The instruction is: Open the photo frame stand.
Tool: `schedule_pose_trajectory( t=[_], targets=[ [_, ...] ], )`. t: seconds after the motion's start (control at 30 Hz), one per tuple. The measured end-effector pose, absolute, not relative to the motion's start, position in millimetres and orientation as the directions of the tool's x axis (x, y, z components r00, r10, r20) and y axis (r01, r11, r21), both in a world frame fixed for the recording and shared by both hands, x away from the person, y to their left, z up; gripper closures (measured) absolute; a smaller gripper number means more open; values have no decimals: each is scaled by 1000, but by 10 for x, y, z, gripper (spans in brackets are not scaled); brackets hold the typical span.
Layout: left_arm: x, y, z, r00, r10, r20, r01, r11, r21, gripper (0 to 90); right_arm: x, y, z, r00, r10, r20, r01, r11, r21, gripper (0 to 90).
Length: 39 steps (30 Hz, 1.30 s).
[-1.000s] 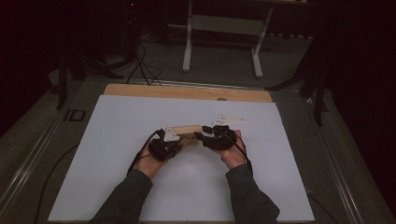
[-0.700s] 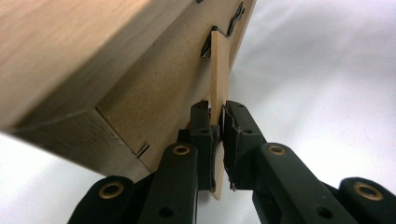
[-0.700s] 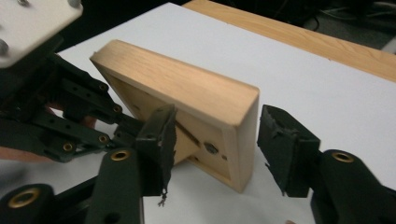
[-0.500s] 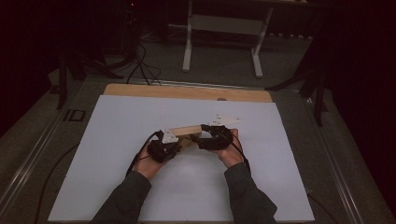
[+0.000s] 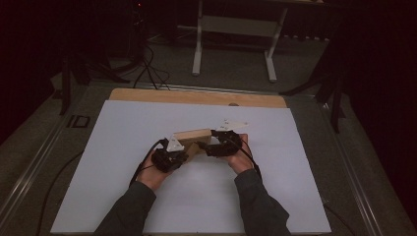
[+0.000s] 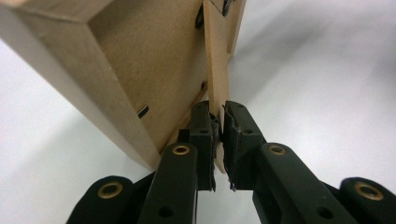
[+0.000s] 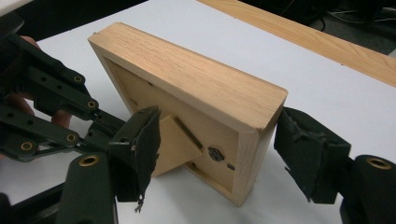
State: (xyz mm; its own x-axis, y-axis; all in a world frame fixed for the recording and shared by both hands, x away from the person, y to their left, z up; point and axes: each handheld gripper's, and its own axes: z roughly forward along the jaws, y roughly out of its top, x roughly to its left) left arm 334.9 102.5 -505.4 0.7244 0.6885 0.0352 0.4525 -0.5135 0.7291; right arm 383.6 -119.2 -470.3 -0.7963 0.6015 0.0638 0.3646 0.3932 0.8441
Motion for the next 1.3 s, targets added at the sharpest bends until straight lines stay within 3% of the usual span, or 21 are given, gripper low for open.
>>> schedule_pose_trajectory(
  t=[0.2,0.53,1.3],
  targets=[
    [3348,1028,-5054,721,692,37,454,-512,729,829,3872,-1173,-4706,-801,596,60,359,397,845,307],
    [3319,1031,-5078,727,686,37,448,-514,731,850,3936,-1071,-4734,-829,559,34,325,429,843,221],
    [3366,1080,-5040,682,730,46,471,-486,736,815,3741,-1057,-4717,-784,607,-128,252,500,829,500]
  ],
)
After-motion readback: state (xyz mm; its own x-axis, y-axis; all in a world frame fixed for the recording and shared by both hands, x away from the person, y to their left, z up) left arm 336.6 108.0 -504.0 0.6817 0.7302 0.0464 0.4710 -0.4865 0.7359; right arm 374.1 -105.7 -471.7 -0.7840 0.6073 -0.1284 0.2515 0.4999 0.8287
